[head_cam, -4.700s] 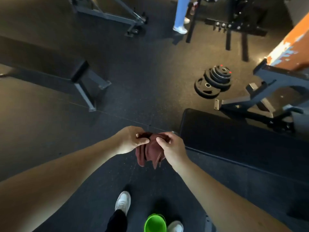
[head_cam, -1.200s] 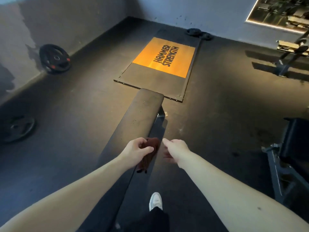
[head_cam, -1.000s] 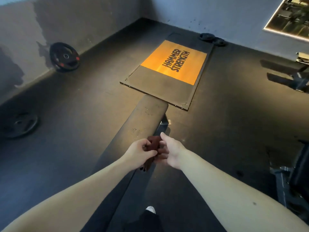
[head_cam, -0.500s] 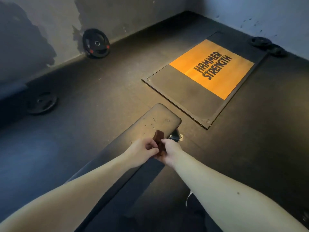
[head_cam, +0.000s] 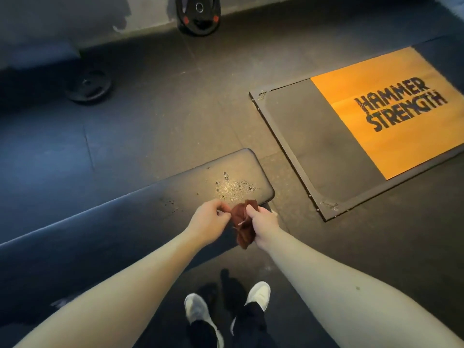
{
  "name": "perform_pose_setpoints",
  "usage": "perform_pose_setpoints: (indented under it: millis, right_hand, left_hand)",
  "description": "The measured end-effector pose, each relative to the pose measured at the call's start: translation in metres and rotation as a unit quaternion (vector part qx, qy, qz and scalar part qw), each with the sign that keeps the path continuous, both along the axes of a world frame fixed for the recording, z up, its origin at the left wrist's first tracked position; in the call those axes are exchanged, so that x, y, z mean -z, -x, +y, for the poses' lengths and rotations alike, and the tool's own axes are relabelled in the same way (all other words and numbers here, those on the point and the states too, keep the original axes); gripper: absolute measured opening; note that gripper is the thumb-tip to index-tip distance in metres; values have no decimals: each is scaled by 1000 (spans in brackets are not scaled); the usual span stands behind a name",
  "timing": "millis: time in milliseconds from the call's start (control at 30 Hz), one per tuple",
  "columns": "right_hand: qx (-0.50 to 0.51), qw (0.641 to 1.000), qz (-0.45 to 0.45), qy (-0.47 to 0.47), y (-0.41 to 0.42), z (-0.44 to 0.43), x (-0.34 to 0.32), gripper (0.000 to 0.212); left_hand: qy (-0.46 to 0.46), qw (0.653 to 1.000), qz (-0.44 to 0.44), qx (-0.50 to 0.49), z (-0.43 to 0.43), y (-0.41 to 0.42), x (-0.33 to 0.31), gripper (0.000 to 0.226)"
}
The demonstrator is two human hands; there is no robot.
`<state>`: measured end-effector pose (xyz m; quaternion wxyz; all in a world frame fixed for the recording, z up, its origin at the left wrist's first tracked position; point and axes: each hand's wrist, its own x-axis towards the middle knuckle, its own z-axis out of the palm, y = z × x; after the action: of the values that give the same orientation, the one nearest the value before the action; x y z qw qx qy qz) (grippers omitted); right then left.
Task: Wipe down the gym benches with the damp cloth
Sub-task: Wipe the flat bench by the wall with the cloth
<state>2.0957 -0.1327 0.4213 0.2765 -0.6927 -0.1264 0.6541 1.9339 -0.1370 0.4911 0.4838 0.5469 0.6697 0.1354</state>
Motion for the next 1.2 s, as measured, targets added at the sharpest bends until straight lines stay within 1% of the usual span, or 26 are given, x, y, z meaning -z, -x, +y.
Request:
perform_pose_setpoints:
  millis: [133,233,300,367,433,533,600,733,767,833,900,933,1000,1033,1067,1100,1200]
  right_hand:
    - [-21,998,-55,-19,-22,8,17,22]
    - [-35,993,-110,-38,-37,15,34,16]
    - [-50,985,-153,-62,-43,22,48,18]
    - [-80,970,-212,-92,-48,36,68,19]
    - [-136,934,-295,-151,-52,54,94,25]
    - [-227,857,-389,-251,-56,76,145,27]
    - [-286,802,-429,-303,-59,81,184,27]
    - [-390,698,-483,-357,-66,91,254,28]
    - [-397,682,-490,-370,-68,94,266,29]
    - [-394,677,-484,-389,-72,101,282,32]
    - [-401,663,-464,-429,-80,105,294,38]
    - [-413,645,-457,-452,-84,107,300,42]
    - [-442,596,-471,-477,-89,113,310,51]
    - [-459,570,-490,-473,-90,116,313,56]
    - [-477,553,-507,-458,-89,121,316,60]
    - [-493,547,-518,-436,-90,126,318,61]
    - [-519,555,-540,-362,-93,135,313,64]
  left_hand:
    - [10,1000,2,-20,22,-16,51,9]
    - [1,1000,10,-15,36,-23,93,10]
    - [-1,1000,24,-7,41,-27,119,11]
    - [-4,999,42,-3,49,-31,147,12]
    - [-21,997,74,5,58,-36,177,15]
    - [-76,981,169,54,78,-46,227,26]
    - [-102,962,237,84,88,-50,258,36]
    - [-130,917,349,144,102,-51,301,63]
    - [-134,907,368,155,104,-49,307,69]
    - [-132,890,397,181,107,-44,317,76]
    - [-139,885,406,181,108,-40,324,79]
    - [-141,887,403,178,108,-39,327,80]
    - [-144,891,396,168,108,-39,334,81]
    - [-144,894,393,159,107,-39,337,81]
    - [-141,898,389,149,107,-38,340,80]
    - [-133,902,384,143,106,-38,341,80]
    - [-116,908,378,139,100,-37,341,79]
